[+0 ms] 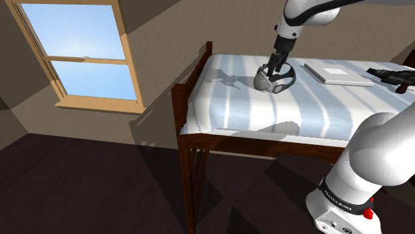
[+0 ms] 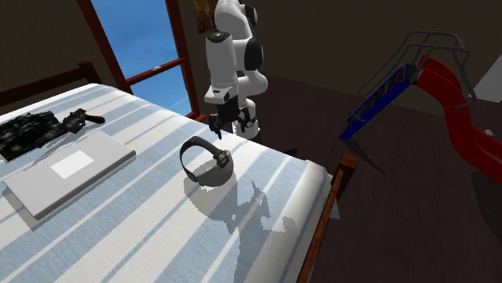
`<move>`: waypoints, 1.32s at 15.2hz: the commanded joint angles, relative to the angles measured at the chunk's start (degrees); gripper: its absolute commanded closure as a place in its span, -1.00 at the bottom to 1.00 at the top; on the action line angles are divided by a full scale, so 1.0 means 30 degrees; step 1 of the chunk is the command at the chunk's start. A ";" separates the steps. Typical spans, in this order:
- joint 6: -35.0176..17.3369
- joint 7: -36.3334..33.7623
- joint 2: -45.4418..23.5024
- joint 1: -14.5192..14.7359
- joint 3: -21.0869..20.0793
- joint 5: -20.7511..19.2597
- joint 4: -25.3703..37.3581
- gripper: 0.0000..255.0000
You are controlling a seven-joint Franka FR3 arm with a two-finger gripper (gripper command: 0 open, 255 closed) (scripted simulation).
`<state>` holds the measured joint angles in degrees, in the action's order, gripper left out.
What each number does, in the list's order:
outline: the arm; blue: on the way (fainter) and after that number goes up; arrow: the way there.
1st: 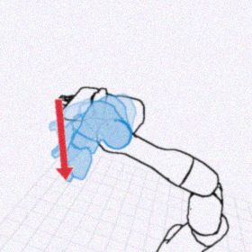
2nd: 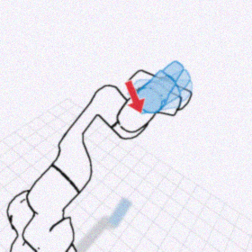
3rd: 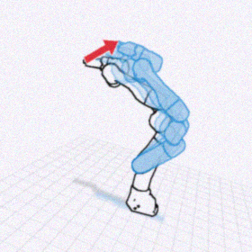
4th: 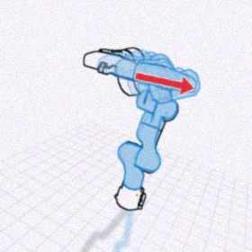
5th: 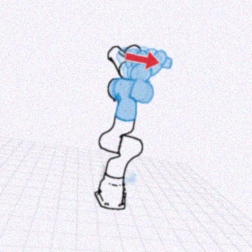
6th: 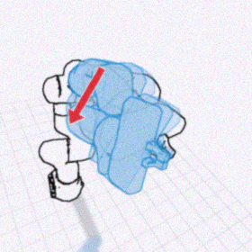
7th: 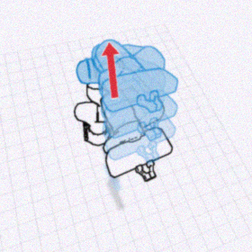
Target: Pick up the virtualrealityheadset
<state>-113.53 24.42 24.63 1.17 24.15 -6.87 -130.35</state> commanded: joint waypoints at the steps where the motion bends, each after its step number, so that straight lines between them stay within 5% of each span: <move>1: -0.0796 0.1542 -0.1307 0.0243 0.0837 0.0243 0.0456 -1.00; 12: -0.3219 0.3050 -0.3076 0.0430 0.1736 0.0826 -0.0338 -1.00; 13: -0.3289 0.2662 -0.2274 0.0238 0.1480 0.0341 -0.1168 1.00; 20: -0.2698 0.2903 -0.2390 0.0232 0.1613 0.0448 -0.0460 1.00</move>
<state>-121.95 33.06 17.77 1.84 28.89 -5.70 -131.40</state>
